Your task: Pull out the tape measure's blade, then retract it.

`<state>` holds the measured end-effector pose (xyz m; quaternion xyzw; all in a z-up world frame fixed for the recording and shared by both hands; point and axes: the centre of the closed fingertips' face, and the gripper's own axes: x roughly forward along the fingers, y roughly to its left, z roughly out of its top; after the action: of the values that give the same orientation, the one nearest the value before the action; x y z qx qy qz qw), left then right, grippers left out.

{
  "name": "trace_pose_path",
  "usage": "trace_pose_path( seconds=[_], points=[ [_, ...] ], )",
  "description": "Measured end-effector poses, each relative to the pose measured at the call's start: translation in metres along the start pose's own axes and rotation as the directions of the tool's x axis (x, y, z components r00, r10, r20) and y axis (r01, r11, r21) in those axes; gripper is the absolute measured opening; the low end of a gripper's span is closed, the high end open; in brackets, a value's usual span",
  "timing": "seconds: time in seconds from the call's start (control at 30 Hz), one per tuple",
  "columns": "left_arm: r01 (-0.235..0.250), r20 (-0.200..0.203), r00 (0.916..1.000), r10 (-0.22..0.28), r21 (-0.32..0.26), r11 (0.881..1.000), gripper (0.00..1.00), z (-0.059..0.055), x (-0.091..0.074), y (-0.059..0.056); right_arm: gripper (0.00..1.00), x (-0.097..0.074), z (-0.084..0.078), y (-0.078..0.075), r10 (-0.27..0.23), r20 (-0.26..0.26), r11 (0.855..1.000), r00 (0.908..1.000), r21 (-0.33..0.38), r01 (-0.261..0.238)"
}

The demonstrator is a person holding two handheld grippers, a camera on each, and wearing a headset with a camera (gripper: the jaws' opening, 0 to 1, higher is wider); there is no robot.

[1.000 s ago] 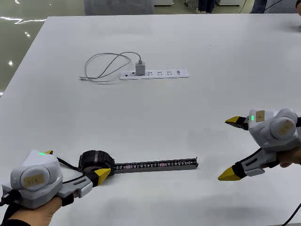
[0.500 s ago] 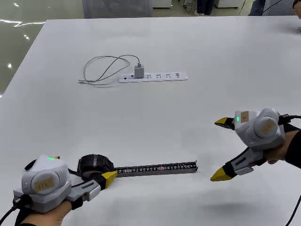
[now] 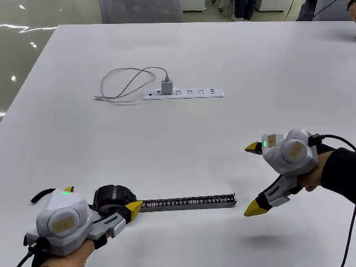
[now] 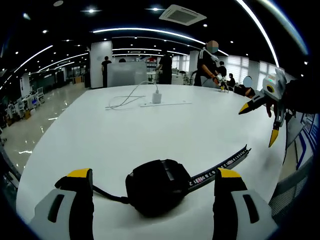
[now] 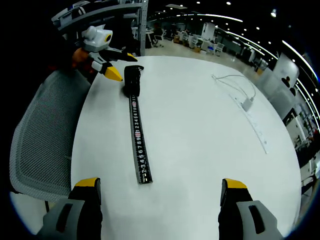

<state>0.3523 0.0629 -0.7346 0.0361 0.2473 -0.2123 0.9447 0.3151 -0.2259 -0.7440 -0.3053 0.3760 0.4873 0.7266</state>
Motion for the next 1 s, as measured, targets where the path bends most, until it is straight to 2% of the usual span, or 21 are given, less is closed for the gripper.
trace_pose_path(
  seconds=[0.2,0.3,0.47,0.53,0.7,0.77,0.83,0.9,1.0],
  points=[
    [0.012,0.0,0.9999,-0.012,0.002,1.0,0.99,-0.003,0.005,-0.006,0.99,0.01,-0.002,-0.003,0.007,-0.023,1.0,0.9997,-0.017,-0.007],
    [0.004,0.014,0.9999,-0.003,-0.019,1.0,0.99,0.0,0.006,-0.006,0.99,0.013,-0.005,-0.003,0.019,-0.035,1.0,0.9992,-0.012,-0.02],
    [-0.005,0.014,0.9999,0.005,-0.014,1.0,0.99,-0.003,0.008,-0.006,0.99,0.019,-0.008,-0.001,0.028,-0.042,0.999,0.9987,-0.017,-0.029],
    [-0.003,0.018,0.9998,0.003,-0.007,1.0,0.99,-0.004,0.008,-0.007,0.93,0.021,-0.01,-0.002,0.024,-0.045,0.999,0.9987,-0.027,-0.025],
    [0.007,0.025,0.9996,-0.008,0.011,1.0,0.99,-0.008,0.008,-0.009,0.88,0.027,-0.013,0.0,0.03,-0.059,0.999,0.9978,-0.031,-0.032],
    [0.003,0.025,0.9997,-0.003,0.009,1.0,0.99,-0.008,0.008,-0.008,0.85,0.029,-0.013,0.005,0.058,-0.052,0.998,0.997,-0.031,-0.06],
    [0.001,0.025,0.9997,-0.001,0.008,1.0,0.99,-0.008,0.008,-0.008,0.83,0.032,-0.014,0.006,0.057,-0.055,0.998,0.9969,-0.039,-0.059],
    [-0.001,0.026,0.9997,0.001,0.011,1.0,0.99,-0.008,0.008,-0.008,0.79,0.033,-0.017,0.009,0.075,-0.069,0.996,0.9948,-0.04,-0.078],
    [-0.004,0.025,0.9997,0.004,0.016,1.0,0.99,-0.007,0.009,-0.008,0.73,0.035,-0.017,0.009,0.076,-0.067,0.996,0.9948,-0.045,-0.079]
  ],
)
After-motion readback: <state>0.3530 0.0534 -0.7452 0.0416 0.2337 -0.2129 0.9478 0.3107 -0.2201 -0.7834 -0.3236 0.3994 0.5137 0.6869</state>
